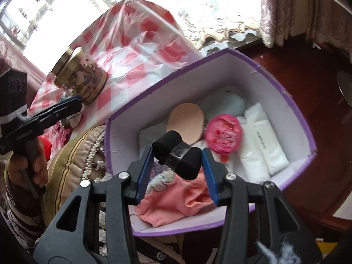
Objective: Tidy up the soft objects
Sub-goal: 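Drop the pink purse into the box with left tool while right tool drops hair tie, then move both open tools from the box back toward the remaining items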
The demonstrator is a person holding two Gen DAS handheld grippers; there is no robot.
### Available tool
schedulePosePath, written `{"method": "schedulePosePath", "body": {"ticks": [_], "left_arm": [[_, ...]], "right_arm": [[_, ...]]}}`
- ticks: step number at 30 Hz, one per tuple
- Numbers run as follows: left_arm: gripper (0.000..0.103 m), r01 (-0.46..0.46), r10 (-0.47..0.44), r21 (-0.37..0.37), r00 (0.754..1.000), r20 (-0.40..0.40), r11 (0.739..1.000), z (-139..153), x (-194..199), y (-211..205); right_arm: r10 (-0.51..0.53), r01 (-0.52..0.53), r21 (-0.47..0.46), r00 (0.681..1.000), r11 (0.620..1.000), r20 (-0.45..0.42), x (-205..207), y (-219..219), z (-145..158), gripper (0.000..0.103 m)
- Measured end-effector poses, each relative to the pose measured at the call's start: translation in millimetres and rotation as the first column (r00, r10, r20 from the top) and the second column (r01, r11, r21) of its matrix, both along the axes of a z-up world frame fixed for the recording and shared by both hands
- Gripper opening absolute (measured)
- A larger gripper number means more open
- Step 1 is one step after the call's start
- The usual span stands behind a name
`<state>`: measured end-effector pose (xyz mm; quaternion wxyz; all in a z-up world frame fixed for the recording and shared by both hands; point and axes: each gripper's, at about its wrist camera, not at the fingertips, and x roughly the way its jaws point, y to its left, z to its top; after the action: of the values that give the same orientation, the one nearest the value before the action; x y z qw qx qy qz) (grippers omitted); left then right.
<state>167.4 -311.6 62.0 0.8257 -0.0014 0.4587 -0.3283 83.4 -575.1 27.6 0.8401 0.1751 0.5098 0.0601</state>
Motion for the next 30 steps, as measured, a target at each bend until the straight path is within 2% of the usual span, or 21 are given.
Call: {"method": "schedulePosePath", "body": {"ticks": [3, 9, 11, 13, 19, 26, 30], "left_arm": [[0.058, -0.076, 0.075, -0.054, 0.997, -0.016, 0.996, 1, -10, 39], [0.058, -0.239, 0.235, -0.125, 0.971, -0.044, 0.963, -3, -29, 117], [0.058, -0.276, 0.270, -0.139, 0.961, -0.059, 0.951, -5, -33, 135], [0.058, -0.300, 0.291, -0.157, 0.954, -0.075, 0.941, -8, -35, 149], [0.058, -0.320, 0.302, -0.194, 0.946, -0.119, 0.927, -18, -35, 160], [0.058, -0.314, 0.293, -0.224, 0.948, -0.122, 0.923, -19, -35, 162], [0.058, -0.320, 0.304, -0.226, 0.947, -0.103, 0.920, -13, -45, 171]], "right_arm": [[0.047, -0.047, 0.011, 0.999, 0.999, 0.004, 12, 19, -2, 0.049], [0.109, -0.108, 0.026, 0.994, 0.994, -0.014, 47, 54, -9, 0.050], [0.126, -0.125, 0.027, 0.992, 0.992, -0.020, 60, 67, -12, 0.052], [0.127, -0.125, 0.039, 0.991, 0.991, -0.035, 74, 75, -17, 0.063], [0.080, -0.077, 0.035, 0.993, 0.996, -0.081, 99, 75, -32, 0.067], [0.031, -0.031, -0.001, 0.995, 1.000, -0.100, 89, 67, -26, 0.070], [0.047, -0.047, 0.002, 0.993, 0.999, -0.104, 82, 74, -18, 0.070]]}}
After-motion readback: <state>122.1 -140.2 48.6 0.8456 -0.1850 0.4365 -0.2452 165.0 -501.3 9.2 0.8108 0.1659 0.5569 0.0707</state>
